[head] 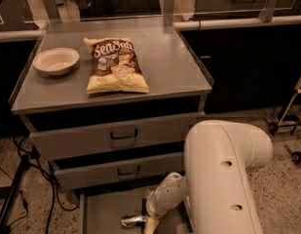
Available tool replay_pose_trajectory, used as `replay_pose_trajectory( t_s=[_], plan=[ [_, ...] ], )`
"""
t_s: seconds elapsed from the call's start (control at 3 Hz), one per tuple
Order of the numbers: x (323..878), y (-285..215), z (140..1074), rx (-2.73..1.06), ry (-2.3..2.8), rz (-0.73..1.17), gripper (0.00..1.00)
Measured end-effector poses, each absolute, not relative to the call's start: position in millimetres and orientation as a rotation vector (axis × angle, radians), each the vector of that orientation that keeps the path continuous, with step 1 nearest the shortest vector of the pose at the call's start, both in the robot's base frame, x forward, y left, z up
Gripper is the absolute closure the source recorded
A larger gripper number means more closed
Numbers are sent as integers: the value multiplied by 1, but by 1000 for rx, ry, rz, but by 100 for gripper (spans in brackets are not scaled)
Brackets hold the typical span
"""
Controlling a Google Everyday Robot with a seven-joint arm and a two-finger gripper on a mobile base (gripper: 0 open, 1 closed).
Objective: Pick redbull can from bottom drawer and place on counter
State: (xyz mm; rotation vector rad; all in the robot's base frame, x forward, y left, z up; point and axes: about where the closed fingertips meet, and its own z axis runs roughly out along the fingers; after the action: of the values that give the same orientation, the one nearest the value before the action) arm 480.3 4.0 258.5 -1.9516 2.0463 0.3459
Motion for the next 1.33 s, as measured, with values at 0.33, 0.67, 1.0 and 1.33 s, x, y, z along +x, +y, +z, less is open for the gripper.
replay_pose_trajectory(
  t_s=[0.33, 0.67, 1.0, 1.33],
  plan=[
    [479, 7, 247, -1937, 2053, 362, 0],
    [491, 9, 230, -1887, 2058, 364, 0],
    [518, 17, 203, -1857, 2045, 338, 0],
    [514, 22, 194, -1854, 2050, 356, 0]
  ],
)
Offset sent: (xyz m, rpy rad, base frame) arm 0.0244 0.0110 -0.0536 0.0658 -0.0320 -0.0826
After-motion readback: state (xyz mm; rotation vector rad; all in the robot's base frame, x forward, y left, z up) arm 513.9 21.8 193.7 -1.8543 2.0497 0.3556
